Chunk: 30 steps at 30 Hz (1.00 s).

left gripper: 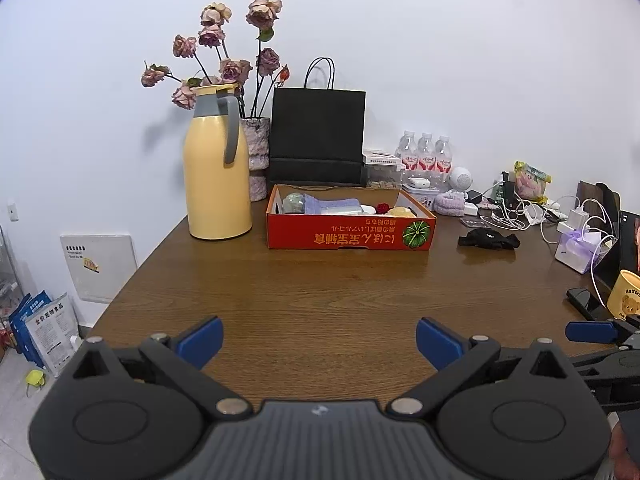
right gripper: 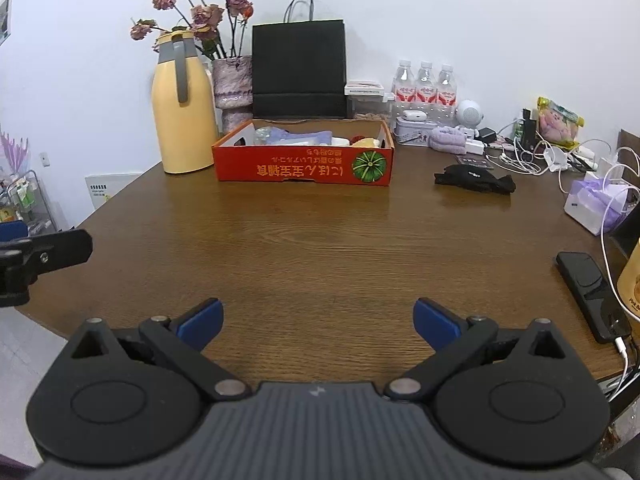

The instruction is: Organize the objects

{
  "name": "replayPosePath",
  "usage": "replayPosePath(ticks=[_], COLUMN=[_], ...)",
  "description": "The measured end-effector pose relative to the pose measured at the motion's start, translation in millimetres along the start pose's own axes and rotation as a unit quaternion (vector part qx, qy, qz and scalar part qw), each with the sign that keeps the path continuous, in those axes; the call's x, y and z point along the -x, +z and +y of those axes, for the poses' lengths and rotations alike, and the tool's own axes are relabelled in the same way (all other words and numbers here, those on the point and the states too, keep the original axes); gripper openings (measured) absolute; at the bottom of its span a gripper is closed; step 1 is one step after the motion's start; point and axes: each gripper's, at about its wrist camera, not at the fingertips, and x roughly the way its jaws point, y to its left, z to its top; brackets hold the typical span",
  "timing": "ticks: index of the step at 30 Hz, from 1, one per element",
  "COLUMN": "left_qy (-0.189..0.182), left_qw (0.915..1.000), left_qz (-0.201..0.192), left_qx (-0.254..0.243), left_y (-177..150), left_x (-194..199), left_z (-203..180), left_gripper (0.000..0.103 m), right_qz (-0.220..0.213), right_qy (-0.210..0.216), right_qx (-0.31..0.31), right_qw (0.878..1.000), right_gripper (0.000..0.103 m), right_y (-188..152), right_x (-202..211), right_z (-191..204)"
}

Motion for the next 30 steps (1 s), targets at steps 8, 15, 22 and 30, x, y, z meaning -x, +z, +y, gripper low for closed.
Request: replayPosePath(ticks=[8,15,22,30], left_qy=[0.0,-0.001,-0.003,-0.002], left_qw=[1.0,1.0,0.9999,0.9999], left_qz=[0.004,0.005,0.011,0.008], left_qx=[-0.001,-0.003,-0.007,-0.011], left_y=[-0.8,-2.5,-4.0,-4.8], left_x=[-0.4,-0.2,-1.2,0.6], left_z=[0.7,-1.5,-5.3,-6.3], left_gripper=[0.103,0.103,0.103,0.103], right_qz=[0.0,0.002,0.003,0.003], right_qy=[0.002,0.005,0.006,0.006], right_qx=[-0.005,-0.001,0.0,0.0], right_qw=[1.0,1.0,1.0,1.0], right_gripper=[0.103,0.103,0.103,0.103], right_y=[0.1,-0.7,-1.0,-0.9], right_x=[0.8,1.7,1.1,0.9], right_z=[-3.8,-5.0,-4.6,-5.8])
